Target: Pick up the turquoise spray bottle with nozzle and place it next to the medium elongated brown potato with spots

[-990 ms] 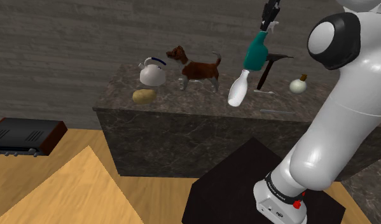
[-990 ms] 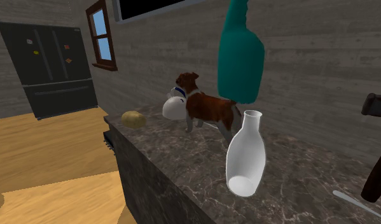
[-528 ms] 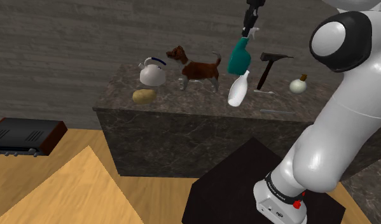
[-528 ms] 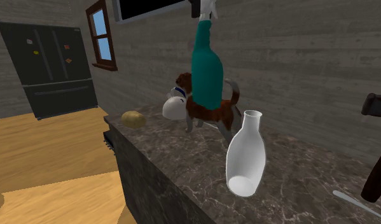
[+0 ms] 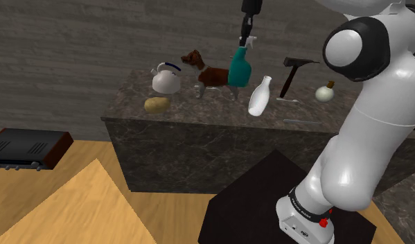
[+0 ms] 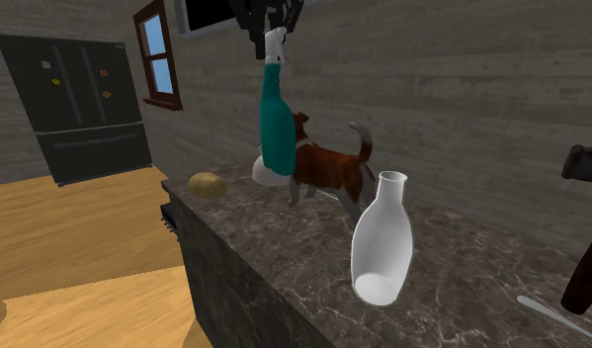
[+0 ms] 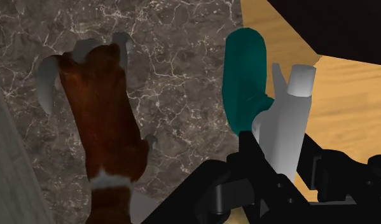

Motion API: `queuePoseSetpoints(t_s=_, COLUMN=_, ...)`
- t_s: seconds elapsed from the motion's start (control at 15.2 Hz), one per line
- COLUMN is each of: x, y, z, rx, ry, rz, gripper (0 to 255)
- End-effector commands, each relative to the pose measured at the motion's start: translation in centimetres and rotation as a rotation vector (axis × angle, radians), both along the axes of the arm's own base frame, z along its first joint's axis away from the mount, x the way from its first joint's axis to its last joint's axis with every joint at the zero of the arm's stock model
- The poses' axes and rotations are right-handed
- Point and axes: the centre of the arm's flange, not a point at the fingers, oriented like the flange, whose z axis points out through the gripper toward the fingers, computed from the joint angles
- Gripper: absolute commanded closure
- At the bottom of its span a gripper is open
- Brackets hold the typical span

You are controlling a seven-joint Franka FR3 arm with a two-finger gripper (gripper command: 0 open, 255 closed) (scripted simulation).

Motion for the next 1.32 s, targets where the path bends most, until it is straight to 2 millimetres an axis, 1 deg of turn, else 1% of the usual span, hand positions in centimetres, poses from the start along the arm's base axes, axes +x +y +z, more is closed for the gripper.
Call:
queuePoseSetpoints(t_s=0.0, x=1.6, y=2.1, z=-0.7, rx=0.0, ry=-0.001, rz=-0.002, gripper=255)
queuePoseSetpoints(t_s=0.86, x=11.0, y=15.2, z=-6.6, rx=0.0, ry=-0.001, rz=-0.002, gripper=255)
queuePoseSetpoints(t_s=0.92, x=11.9, y=16.4, z=-7.2, rx=0.0, ry=-0.001, rz=-0.002, gripper=255)
queuePoseSetpoints(t_s=1.25, x=11.9, y=16.4, z=-9.8, rx=0.0, ry=-0.001, rz=-0.002, gripper=255)
